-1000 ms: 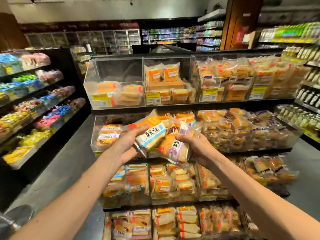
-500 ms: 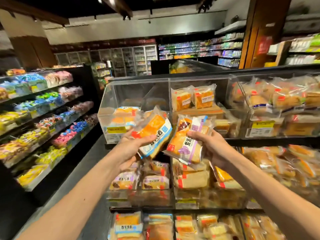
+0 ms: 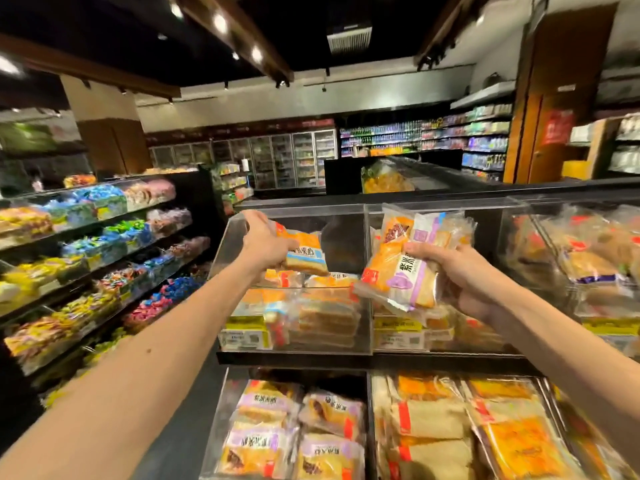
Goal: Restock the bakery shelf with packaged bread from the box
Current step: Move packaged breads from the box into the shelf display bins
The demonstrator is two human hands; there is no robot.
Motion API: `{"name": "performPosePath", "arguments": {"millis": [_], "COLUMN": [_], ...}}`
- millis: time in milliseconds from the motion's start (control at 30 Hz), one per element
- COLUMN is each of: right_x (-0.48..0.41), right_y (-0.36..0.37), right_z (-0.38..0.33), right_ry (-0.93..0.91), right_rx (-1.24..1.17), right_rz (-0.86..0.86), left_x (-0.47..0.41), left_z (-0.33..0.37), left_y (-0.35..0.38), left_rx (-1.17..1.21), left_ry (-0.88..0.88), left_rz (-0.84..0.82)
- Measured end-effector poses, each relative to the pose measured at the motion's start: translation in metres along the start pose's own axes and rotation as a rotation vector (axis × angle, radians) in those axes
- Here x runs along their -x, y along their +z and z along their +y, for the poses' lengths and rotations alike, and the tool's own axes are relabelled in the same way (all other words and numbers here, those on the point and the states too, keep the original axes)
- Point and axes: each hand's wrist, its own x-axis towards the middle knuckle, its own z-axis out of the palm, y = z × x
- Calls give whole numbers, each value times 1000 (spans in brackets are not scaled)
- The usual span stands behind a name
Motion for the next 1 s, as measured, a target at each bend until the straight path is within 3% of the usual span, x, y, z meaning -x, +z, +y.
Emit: {"name": "performPosePath", "arguments": {"millis": [333, 467, 633, 733, 833, 1000], "right_x": [-21, -21, -24, -26, -30, -35], "right_y": [39, 58, 71, 73, 72, 67], "right_z": [13, 22, 21, 19, 18, 19], "right_ry": [2, -2, 11, 33, 62, 96], "right_rx": [18, 39, 56, 62, 51, 27], "right_rz": [94, 192, 217, 201, 173, 150], "left_x": [-98, -117, -113, -100, -96, -99], "left_z": [-45, -57, -58, -58, -52, -47], "left_y": [67, 85, 95, 100, 104, 101], "left_rx": [-357, -459, -933, -1147, -1225, -1196], "left_ry": [248, 260, 532, 553, 636, 487], "left_rz": [-401, -516, -485, -468, -478, -603]}}
